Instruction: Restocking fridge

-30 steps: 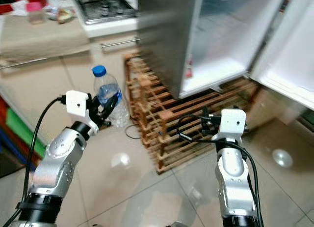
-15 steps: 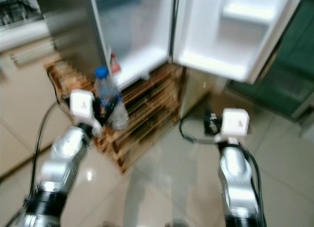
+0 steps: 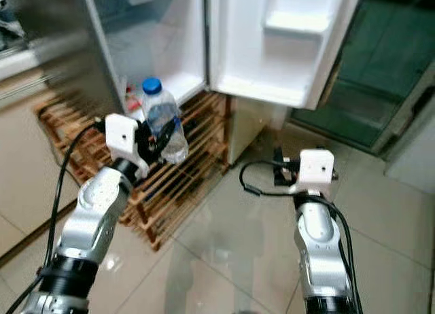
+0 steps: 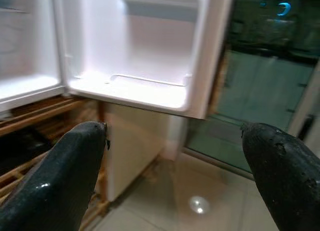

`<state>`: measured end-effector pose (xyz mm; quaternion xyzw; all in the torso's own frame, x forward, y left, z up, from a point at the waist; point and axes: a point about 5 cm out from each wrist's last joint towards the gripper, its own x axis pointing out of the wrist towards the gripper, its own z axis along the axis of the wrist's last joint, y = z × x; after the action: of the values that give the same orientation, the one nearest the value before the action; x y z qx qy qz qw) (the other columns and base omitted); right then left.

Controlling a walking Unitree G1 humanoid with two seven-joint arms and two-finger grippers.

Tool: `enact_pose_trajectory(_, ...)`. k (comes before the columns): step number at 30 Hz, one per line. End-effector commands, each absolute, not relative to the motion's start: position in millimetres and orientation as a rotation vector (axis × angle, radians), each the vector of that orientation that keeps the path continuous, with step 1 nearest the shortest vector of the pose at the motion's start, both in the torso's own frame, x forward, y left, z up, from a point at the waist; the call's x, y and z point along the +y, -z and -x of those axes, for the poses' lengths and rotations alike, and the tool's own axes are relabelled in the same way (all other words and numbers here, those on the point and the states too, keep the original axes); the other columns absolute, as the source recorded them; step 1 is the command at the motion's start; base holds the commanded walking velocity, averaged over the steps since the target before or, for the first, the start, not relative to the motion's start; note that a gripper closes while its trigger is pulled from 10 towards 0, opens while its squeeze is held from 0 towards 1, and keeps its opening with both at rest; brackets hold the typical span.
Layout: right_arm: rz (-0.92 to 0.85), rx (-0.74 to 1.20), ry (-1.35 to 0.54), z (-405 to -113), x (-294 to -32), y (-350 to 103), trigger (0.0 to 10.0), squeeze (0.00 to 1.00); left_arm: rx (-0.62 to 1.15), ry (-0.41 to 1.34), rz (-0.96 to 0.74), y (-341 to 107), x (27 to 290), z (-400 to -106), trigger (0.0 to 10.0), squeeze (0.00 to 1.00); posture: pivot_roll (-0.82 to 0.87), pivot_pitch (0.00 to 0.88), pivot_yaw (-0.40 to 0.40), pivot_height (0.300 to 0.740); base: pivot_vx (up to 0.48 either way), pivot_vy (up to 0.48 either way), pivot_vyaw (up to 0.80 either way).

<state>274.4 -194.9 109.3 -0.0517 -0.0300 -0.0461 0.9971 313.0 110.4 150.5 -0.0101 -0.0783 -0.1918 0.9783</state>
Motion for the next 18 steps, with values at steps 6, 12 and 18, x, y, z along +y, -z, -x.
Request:
enact_pose_trajectory(6,0.103,-0.068,0.094,-277.0,-197.0,-111.4,10.0,0.00,-0.196,0.386,0.057,-162.7,106.1,-318.2,10.0,0.00,-0.06,0.000,0.032,0.740,0.480,0.000,0.00)
enact_pose_trajectory(12,0.104,-0.067,0.086,-277.2,-196.1,-110.7,10.0,0.00,-0.193,0.380,0.066,-163.6,107.2,-320.4,10.0,0.00,-0.06,0.000,0.032,0.740,0.480,0.000,0.00)
enact_pose_trajectory(18,0.111,-0.061,0.079,-277.9,-195.4,-110.1,10.0,0.00,-0.201,0.392,0.060,-164.6,106.0,-321.6,10.0,0.00,-0.06,0.000,0.034,0.740,0.480,0.000,0.00)
